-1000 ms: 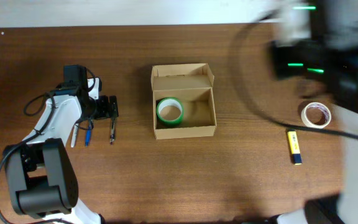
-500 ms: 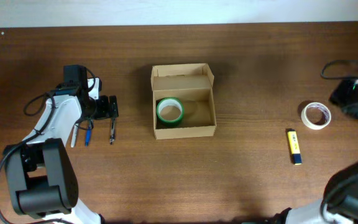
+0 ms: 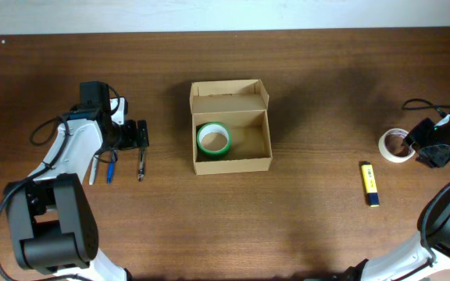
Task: Pack container
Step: 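Move the right gripper to the white tape roll and grasp it, then lower the white tape into the box beside the green tape, release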
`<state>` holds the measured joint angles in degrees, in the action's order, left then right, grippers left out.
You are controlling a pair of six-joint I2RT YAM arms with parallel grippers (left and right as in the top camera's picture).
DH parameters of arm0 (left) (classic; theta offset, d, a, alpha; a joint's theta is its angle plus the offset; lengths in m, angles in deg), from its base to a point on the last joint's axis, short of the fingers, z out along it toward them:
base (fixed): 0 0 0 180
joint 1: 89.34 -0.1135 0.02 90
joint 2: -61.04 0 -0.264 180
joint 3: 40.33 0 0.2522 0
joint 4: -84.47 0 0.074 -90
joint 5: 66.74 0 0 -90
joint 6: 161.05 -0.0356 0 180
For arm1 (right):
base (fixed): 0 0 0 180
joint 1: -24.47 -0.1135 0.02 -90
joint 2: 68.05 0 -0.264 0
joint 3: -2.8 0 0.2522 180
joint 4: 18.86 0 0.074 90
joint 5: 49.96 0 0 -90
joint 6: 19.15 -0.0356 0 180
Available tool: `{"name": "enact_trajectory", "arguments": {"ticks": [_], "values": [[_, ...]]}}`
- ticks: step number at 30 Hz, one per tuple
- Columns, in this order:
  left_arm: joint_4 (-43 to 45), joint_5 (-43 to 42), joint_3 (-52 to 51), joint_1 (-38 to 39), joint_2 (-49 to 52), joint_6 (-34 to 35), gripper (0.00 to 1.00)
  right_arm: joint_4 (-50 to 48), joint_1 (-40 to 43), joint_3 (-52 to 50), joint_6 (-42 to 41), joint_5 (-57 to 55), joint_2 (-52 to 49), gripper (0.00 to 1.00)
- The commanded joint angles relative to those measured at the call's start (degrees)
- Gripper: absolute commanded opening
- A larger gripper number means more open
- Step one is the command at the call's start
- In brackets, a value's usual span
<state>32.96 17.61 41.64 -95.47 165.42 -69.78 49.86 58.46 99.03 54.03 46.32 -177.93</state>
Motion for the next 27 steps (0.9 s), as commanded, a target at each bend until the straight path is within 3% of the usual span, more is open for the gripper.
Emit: {"name": "enact_trajectory", "arguments": {"ticks": [1, 14, 16, 17, 18, 22, 27], "values": [[-0.02, -0.57, 0.68, -0.15, 0.28, -0.90, 0.99, -0.63, 0.26, -0.42, -1.11, -3.34, -1.90, 0.50], [-0.02, -0.57, 0.68, -0.15, 0.28, -0.90, 0.99, -2.19, 0.26, -0.63, -3.23, -5.53, -9.57, 0.49], [-0.02, -0.57, 0.68, -0.15, 0.28, -0.90, 0.99, -2.12, 0.26, -0.63, -3.21, -5.46, -10.82, 0.33], [-0.02, -0.57, 0.68, -0.15, 0.28, -0.90, 0.99, -2.08, 0.26, -0.63, -3.21, -5.27, -11.37, 0.14], [-0.02, -0.57, 0.68, -0.15, 0.28, -0.90, 0.99, -1.97, 0.26, -0.63, -3.21, -5.01, -11.54, 0.04], [-0.02, -0.59, 0.68, -0.15, 0.28, -0.90, 0.99, -1.92, 0.15, -0.33, -1.64, -1.44, -10.99, 0.04], [-0.02, -0.57, 0.68, -0.15, 0.28, -0.90, 0.99, -1.68, -0.02, 2.25, 5.66, 16.92, -6.29, 0.04]]}}
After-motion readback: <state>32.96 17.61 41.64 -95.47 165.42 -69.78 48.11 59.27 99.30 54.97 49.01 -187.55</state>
